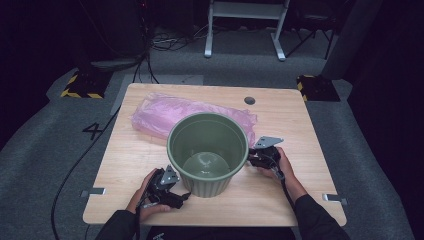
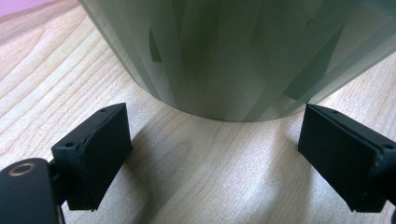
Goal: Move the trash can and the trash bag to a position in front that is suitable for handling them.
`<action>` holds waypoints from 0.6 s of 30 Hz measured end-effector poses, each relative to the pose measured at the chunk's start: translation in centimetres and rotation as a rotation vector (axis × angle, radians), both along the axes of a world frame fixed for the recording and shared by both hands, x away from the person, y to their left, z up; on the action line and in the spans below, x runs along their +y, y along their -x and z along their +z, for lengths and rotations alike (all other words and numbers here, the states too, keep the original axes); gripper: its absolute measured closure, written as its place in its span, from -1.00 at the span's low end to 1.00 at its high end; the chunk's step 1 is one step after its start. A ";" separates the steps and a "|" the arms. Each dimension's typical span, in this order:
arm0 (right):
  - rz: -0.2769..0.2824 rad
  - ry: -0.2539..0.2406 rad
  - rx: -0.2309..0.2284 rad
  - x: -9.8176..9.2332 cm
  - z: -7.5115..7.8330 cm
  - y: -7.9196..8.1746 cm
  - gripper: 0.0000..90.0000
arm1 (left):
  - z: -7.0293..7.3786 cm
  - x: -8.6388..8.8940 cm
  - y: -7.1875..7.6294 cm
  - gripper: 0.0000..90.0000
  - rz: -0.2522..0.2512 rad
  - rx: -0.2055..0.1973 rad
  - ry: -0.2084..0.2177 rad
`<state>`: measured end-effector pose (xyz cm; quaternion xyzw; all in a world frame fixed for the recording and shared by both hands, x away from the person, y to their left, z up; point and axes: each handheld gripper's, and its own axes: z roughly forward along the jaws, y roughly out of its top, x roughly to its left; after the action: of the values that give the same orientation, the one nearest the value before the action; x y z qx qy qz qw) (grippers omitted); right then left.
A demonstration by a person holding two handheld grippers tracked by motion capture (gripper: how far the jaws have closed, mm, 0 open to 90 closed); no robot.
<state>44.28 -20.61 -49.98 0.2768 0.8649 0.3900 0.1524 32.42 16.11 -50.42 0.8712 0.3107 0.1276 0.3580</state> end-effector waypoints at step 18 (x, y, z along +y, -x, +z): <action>-0.043 0.018 0.037 -6.3 0.4 3.3 0.96 | 0.0 -1.4 0.1 -1.00 0.052 0.019 -0.023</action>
<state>40.93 -26.86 -49.62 0.3013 0.8648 0.3737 0.1474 32.33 14.73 -50.45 0.8681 0.3350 0.1322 0.3415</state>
